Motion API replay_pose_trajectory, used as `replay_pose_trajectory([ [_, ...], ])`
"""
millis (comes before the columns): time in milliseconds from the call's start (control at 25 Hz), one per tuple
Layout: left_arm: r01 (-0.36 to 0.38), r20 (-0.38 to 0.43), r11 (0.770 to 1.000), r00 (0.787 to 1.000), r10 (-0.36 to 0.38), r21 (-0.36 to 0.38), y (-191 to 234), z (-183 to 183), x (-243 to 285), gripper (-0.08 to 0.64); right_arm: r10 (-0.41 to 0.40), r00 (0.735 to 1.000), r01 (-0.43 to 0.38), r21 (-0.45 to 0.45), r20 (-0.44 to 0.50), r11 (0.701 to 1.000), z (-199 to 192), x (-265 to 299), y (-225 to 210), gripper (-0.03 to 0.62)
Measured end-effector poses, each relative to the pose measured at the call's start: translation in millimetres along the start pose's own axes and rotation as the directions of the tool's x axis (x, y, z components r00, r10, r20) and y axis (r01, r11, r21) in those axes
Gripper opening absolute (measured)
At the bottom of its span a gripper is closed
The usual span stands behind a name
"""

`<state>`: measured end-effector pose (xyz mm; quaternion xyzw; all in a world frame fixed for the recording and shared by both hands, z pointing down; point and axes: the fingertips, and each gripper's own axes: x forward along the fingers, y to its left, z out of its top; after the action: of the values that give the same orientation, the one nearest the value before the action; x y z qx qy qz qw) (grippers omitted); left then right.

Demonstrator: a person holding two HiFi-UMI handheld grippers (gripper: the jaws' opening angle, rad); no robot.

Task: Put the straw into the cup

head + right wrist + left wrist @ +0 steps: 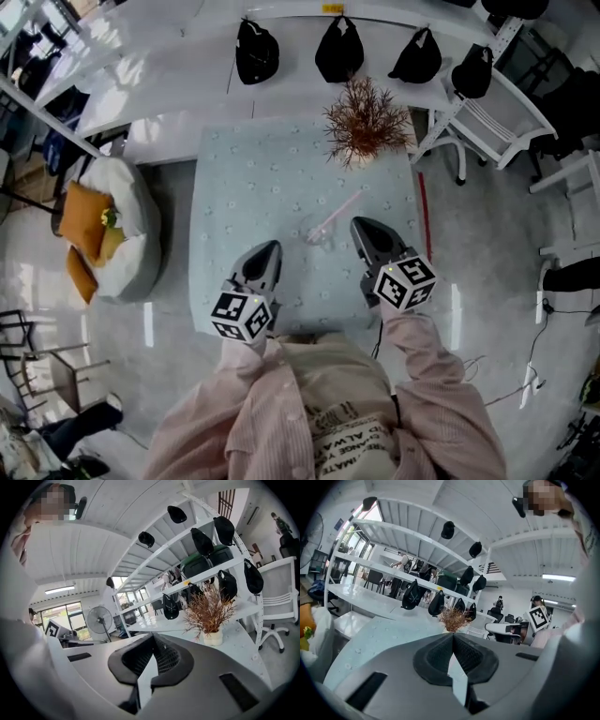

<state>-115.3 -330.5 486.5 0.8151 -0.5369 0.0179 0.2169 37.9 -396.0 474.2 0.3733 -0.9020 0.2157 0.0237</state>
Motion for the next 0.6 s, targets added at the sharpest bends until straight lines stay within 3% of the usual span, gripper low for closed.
replay_pose_trajectory([
  [600, -0.041, 0.108, 0.996, 0.994, 0.032, 0.081, 3.2, 45.1, -26.5, 0.000, -0.005, 0.995, 0.013, -0.075, 0.099, 0.997, 40.0, -25.9, 23.2, 0.000],
])
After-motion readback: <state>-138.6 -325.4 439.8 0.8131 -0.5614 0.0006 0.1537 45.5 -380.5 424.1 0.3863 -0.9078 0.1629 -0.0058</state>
